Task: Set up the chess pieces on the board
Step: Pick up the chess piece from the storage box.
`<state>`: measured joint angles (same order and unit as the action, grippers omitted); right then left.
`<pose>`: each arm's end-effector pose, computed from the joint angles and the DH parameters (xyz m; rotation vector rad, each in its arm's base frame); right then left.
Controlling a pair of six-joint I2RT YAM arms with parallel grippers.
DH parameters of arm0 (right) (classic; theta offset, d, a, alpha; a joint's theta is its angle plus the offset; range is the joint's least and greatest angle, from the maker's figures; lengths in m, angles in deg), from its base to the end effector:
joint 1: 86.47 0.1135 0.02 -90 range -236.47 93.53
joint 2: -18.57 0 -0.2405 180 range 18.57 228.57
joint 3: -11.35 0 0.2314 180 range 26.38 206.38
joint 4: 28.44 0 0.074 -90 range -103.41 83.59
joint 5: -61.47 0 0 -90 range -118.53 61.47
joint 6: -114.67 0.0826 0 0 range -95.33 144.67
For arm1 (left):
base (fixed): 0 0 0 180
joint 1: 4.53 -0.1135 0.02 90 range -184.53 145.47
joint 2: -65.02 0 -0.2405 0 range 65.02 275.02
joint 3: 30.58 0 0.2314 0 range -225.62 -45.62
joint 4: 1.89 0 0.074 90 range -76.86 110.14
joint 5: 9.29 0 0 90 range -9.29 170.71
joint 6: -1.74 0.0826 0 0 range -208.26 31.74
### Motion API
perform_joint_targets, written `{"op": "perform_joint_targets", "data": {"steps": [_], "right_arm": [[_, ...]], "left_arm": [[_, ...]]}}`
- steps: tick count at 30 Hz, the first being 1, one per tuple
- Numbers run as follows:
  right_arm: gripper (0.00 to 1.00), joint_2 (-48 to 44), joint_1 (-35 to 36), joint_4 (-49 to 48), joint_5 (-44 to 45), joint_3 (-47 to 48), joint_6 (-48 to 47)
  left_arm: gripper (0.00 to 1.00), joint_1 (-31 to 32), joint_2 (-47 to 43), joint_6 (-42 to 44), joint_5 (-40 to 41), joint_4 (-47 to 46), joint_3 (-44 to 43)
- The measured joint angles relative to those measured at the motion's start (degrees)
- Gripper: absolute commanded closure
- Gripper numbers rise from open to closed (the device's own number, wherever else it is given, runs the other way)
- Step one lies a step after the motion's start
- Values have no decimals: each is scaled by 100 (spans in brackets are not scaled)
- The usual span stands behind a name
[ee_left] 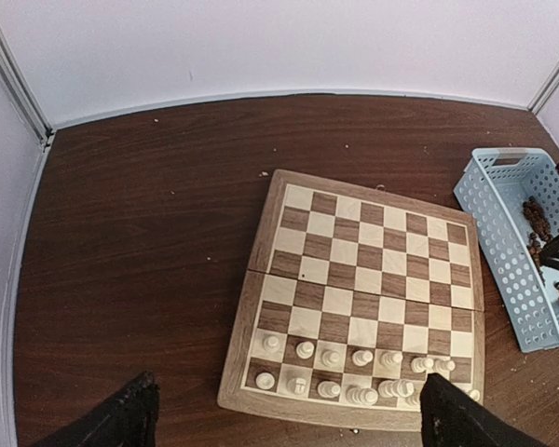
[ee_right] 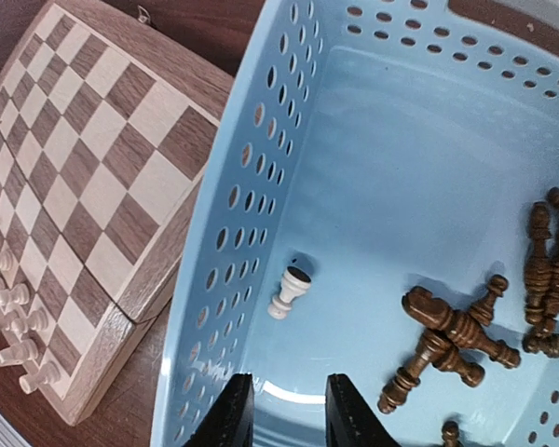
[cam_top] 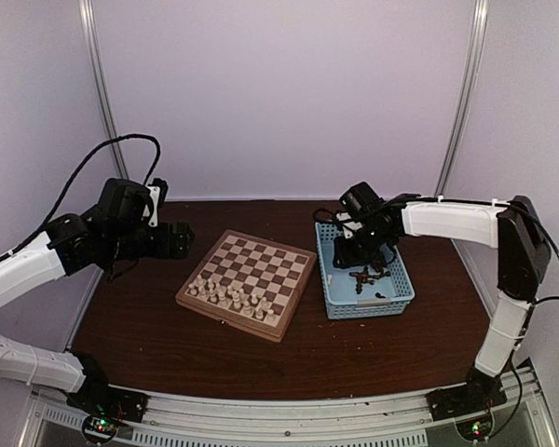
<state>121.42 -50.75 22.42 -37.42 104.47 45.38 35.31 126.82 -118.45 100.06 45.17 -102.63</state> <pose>0.2994 0.2310 0.1733 -0.4093 2.6833 0.5226 0.2139 -0.1428 0.2756 -0.0020 2.1897 -0.3221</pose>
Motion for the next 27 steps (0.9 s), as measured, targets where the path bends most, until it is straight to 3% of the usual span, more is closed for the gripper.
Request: {"op": "perform_joint_targets", "data": {"steps": [6,18,27], "right_arm": [[70,767,-13,-219,-7,136,291],[70,1300,-52,-562,-118,402,522],[76,1554,-66,-538,-109,492,581]], "left_arm": [[2,0,157,-52,-4,81,-179],[2,0,59,-35,74,245,-205],[2,0,131,31,76,258,-271]]}}
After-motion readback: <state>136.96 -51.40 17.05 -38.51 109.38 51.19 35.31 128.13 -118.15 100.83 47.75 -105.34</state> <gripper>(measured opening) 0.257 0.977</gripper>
